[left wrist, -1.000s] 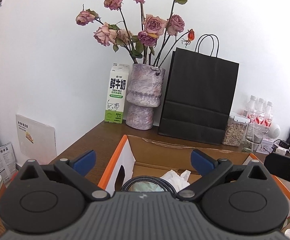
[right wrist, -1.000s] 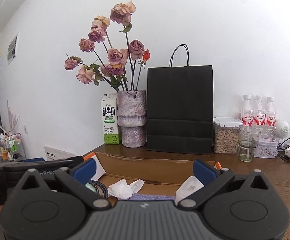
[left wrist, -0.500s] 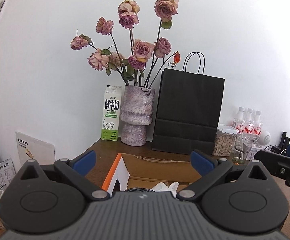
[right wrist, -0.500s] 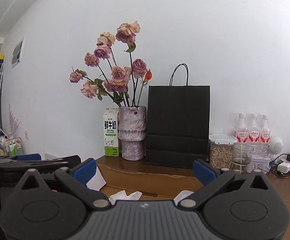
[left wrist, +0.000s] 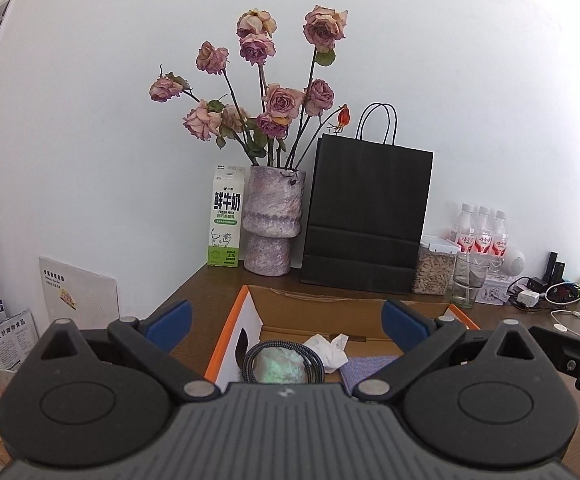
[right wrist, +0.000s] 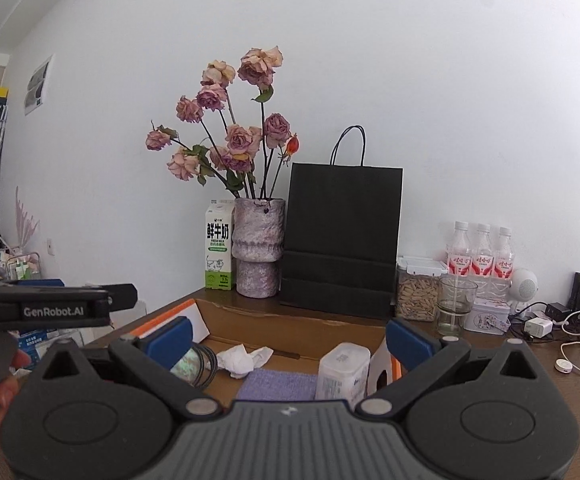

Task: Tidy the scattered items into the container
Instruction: 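Withdraw both grippers from the box toward the remaining items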

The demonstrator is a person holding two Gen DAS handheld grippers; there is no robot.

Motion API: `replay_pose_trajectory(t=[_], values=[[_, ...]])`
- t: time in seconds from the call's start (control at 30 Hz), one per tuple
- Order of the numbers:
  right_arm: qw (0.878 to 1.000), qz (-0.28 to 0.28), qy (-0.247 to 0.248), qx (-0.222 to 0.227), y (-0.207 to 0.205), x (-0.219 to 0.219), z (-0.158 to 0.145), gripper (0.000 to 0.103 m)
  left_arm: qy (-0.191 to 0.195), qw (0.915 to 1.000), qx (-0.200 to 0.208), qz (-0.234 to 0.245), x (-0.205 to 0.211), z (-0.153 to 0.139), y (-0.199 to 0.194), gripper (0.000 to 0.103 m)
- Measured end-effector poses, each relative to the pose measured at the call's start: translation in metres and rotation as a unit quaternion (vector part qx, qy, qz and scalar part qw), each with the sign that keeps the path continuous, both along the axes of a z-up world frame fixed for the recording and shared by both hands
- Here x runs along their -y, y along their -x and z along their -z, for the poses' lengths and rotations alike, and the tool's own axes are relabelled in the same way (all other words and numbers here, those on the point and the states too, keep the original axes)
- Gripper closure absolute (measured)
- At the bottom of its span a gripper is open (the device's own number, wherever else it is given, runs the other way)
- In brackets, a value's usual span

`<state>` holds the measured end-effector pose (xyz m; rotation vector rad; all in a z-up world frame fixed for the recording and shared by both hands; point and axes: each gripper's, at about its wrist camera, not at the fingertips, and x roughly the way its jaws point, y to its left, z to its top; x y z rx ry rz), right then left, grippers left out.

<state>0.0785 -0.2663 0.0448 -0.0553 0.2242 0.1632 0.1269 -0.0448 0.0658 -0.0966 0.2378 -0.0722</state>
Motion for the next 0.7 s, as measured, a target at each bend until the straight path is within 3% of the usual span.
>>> replay_pose_trajectory(t=[0.4, 0.7], values=[[0.995, 0.013, 0.013, -0.093, 0.046, 0.014, 0.056, 0.0, -0.028, 0.9981, -0.054, -0.014, -0.034, 0.034, 0.043, 0.0], [0.986, 0.022, 0.004, -0.168, 0.049, 0.016, 0.095, 0.0, -0.029, 0.993, -0.113, -0.018, -0.049, 0.069, 0.054, 0.0]])
